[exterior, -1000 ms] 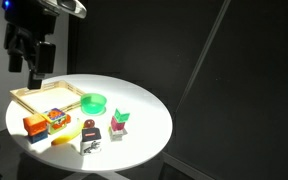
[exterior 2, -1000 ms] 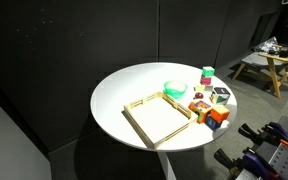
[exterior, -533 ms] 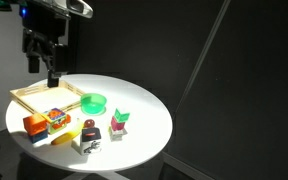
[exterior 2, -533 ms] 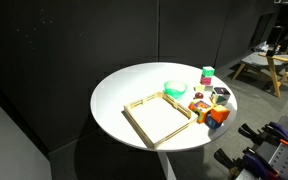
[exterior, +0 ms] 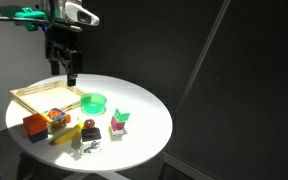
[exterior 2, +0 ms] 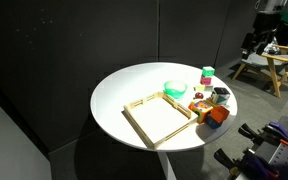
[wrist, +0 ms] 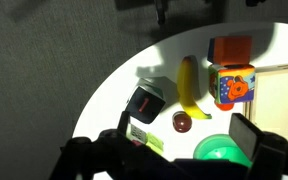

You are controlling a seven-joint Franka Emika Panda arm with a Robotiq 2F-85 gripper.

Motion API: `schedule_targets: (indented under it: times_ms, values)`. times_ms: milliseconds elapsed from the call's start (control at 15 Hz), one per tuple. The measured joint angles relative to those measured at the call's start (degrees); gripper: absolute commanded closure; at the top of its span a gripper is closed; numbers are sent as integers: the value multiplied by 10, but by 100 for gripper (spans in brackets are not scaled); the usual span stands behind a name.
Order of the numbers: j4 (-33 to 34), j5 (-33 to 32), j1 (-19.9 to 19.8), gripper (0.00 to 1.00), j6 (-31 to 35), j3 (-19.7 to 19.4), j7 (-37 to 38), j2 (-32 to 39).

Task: Pick up the orange block and put it in the green bowl, pick up the block with the number one on it and put it in the tray

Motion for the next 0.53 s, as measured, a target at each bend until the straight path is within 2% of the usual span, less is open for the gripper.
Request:
schedule_targets:
  times_ms: [533]
  values:
    - [12, 31, 27, 0, 58, 32, 41, 78]
